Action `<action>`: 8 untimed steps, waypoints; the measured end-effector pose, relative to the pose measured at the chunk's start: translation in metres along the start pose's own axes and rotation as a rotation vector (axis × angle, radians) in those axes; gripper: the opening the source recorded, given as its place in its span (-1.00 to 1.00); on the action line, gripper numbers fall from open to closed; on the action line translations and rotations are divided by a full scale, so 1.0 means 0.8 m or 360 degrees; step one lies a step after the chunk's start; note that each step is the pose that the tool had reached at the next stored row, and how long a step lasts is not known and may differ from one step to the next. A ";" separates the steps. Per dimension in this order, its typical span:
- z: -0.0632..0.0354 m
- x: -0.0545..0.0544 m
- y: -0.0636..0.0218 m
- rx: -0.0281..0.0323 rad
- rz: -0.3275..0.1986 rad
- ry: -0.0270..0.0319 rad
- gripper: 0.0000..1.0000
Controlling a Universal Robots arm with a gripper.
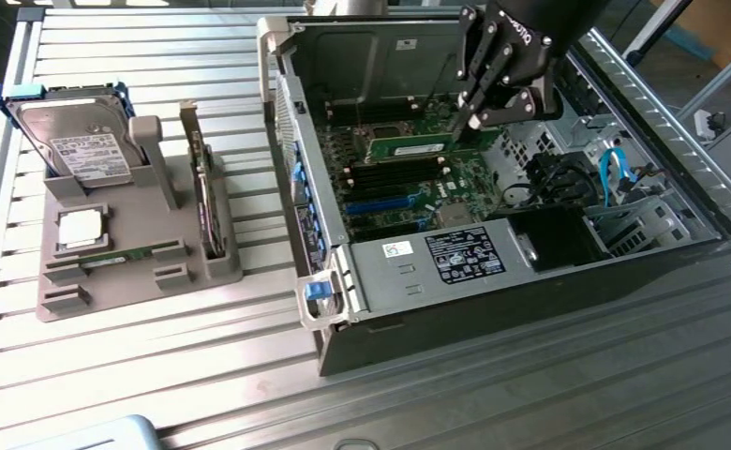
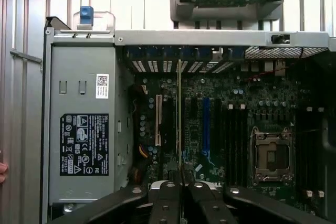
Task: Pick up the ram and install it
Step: 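Pick up the ram and move it above insertion slot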
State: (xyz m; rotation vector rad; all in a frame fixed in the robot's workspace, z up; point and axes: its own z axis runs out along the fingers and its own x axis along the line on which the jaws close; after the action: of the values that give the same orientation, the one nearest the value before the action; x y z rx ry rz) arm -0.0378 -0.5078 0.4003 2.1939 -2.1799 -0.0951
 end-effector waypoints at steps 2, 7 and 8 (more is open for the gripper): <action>-0.001 0.000 -0.009 0.00001 0.0000 -0.00003 -0.76; -0.003 0.001 -0.029 -0.00003 0.0000 0.00004 -0.76; -0.003 0.002 -0.034 -0.00003 0.0000 0.00002 -0.76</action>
State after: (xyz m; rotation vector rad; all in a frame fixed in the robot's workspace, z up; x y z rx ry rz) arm -0.0108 -0.5091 0.4007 2.1937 -2.1798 -0.0951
